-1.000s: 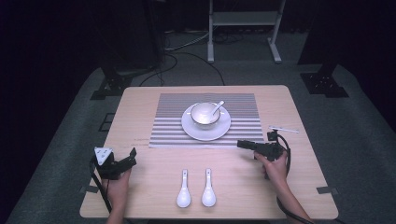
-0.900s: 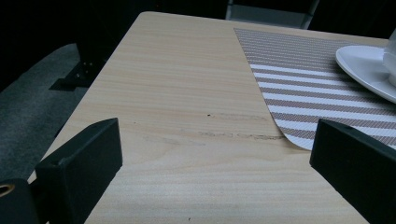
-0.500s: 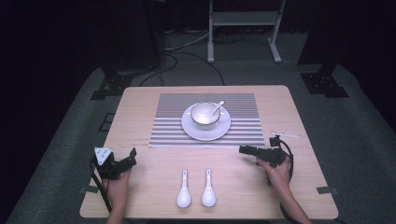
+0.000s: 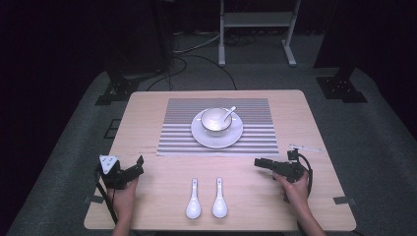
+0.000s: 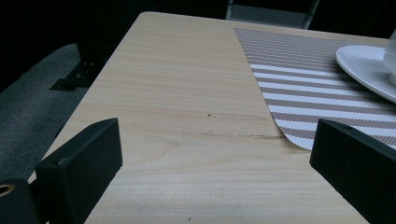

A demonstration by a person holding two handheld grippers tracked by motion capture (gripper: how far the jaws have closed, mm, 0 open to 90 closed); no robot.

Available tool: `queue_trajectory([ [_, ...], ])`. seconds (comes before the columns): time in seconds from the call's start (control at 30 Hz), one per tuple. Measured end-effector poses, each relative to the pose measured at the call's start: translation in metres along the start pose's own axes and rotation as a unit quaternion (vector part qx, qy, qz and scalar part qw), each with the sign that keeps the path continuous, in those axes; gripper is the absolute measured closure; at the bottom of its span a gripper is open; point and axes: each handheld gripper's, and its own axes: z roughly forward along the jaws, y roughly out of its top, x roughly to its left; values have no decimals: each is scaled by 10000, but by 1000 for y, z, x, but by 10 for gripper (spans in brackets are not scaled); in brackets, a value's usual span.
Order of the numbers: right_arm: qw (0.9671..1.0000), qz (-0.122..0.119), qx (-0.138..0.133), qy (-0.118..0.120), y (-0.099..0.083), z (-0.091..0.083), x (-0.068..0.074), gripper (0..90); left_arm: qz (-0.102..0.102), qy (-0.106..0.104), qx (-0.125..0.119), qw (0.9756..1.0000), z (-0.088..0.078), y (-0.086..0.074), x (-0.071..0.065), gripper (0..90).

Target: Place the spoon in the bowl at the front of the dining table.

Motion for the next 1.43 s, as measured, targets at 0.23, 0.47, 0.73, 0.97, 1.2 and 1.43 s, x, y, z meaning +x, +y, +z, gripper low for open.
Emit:
queue_trajectory([
  [0.23, 10000, -45, -30, 24, -6, -4, 3, 385, -5, 0, -3, 10000, 0, 0, 0, 11],
  [0.47, 10000, -16, -64, 16, -13, -8, 1, 384, -1, -1, -1, 10000, 0, 0, 0, 11],
  [0.73, 9999, -20, -108, 12, -19, -12, -1, 384, -7, 0, 0, 10000, 0, 0, 0, 11],
  [0.97, 10000, 6, -74, -17, -22, -12, -2, 382, -11, -2, -3, 10000, 0, 0, 0, 11],
  [1.2, 10000, 5, -80, -12, -24, -12, -2, 380, -4, -5, 0, 10000, 0, 0, 0, 11],
  [1.43, 10000, -6, -94, 12, -25, -12, -2, 377, -14, -5, 15, 10000, 0, 0, 0, 11],
])
